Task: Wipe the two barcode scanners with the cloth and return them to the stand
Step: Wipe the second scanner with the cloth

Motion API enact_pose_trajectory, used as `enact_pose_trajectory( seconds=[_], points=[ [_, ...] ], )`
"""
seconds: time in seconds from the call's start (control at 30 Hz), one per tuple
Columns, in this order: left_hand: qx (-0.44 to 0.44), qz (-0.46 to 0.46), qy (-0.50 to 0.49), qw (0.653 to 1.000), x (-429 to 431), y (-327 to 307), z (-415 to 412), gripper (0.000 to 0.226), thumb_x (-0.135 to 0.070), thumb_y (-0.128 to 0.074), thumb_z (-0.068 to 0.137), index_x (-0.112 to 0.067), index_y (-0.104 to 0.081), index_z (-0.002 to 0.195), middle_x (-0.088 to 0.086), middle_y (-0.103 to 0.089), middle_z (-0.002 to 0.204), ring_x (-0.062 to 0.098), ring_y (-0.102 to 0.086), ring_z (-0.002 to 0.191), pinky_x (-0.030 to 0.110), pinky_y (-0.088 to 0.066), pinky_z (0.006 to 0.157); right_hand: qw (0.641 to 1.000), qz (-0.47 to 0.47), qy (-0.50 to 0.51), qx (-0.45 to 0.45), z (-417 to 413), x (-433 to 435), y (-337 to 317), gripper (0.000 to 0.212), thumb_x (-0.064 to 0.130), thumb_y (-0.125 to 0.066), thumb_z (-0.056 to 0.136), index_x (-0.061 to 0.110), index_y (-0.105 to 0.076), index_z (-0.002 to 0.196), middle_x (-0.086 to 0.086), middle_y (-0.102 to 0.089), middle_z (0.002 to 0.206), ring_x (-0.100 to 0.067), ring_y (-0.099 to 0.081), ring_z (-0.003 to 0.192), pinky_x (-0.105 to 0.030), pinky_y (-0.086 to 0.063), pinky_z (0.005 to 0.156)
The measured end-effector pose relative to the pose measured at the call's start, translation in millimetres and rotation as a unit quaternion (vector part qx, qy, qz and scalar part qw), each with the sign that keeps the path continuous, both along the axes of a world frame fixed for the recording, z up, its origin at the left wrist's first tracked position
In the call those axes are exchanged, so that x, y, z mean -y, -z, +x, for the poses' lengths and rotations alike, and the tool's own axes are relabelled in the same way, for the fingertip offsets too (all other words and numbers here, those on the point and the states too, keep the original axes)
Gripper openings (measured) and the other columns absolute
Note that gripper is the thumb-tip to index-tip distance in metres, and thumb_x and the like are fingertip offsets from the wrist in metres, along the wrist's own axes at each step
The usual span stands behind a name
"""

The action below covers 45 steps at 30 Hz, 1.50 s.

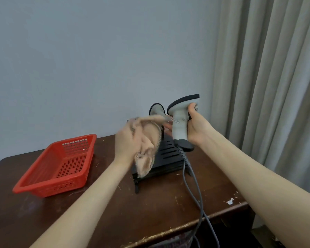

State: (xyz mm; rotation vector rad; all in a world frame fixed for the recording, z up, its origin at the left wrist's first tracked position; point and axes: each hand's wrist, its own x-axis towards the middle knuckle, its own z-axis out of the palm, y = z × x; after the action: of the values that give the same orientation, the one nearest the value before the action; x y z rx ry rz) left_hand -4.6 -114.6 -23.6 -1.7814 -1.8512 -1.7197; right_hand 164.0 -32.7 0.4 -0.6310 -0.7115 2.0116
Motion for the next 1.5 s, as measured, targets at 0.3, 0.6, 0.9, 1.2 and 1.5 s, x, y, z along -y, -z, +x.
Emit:
enact_pose_trajectory(
  seconds=[0.3,0.6,0.9,1.2,1.5],
  points=[
    [0.037,-0.048,0.160,0.985,-9.2,-25.9,39.0,0.048,-0.040,-0.033,0.100,-0.003,-0.058,0.084,0.014,-0.061,0.069,0.016,-0.055,0.059,0.032,-0.046,0.060,0.999,0.031,-0.039,-0.014,-10.9,7.0,8.2,0.053,0.046,-0.038,0.100,0.001,-0.063,0.110,-0.016,-0.070,0.105,-0.029,-0.069,0.091,-0.043,-0.054,0.084],
    [0.207,-0.101,0.119,0.966,-25.7,-11.8,55.3,0.019,-0.031,-0.065,0.086,-0.023,-0.059,0.102,-0.006,-0.067,0.098,0.009,-0.064,0.094,0.033,-0.051,0.092,0.997,0.051,-0.054,-0.019,-13.7,10.1,11.5,0.051,0.045,-0.042,0.098,0.005,-0.059,0.125,-0.013,-0.065,0.118,-0.027,-0.066,0.099,-0.040,-0.058,0.078],
    [0.019,-0.039,0.114,0.993,-11.0,-3.4,61.9,0.018,-0.025,-0.062,0.088,-0.027,-0.070,0.104,-0.008,-0.058,0.107,-0.004,-0.052,0.104,0.011,-0.039,0.092,0.992,0.083,-0.092,-0.022,-3.0,2.0,2.2,0.044,0.037,-0.044,0.098,0.000,-0.066,0.092,-0.015,-0.067,0.098,-0.028,-0.069,0.087,-0.044,-0.054,0.084],
    [-0.019,-0.026,0.091,0.995,-18.2,-14.6,56.2,0.035,-0.022,-0.060,0.090,-0.017,-0.060,0.124,-0.010,-0.049,0.116,-0.003,-0.045,0.107,-0.005,-0.028,0.088,0.997,0.032,-0.067,-0.019,-7.9,5.4,8.5,0.036,0.034,-0.046,0.099,0.007,-0.066,0.084,-0.006,-0.070,0.064,-0.021,-0.071,0.061,-0.032,-0.059,0.057],
    [-0.037,-0.053,0.114,0.991,7.2,16.3,57.9,0.027,-0.021,-0.066,0.086,-0.021,-0.069,0.112,-0.009,-0.059,0.128,-0.002,-0.048,0.120,0.017,-0.035,0.105,0.996,0.057,-0.063,-0.016,-4.7,-2.0,19.0,0.044,0.043,-0.048,0.092,0.002,-0.062,0.102,-0.013,-0.065,0.094,-0.025,-0.068,0.079,-0.036,-0.058,0.075]
  ],
)
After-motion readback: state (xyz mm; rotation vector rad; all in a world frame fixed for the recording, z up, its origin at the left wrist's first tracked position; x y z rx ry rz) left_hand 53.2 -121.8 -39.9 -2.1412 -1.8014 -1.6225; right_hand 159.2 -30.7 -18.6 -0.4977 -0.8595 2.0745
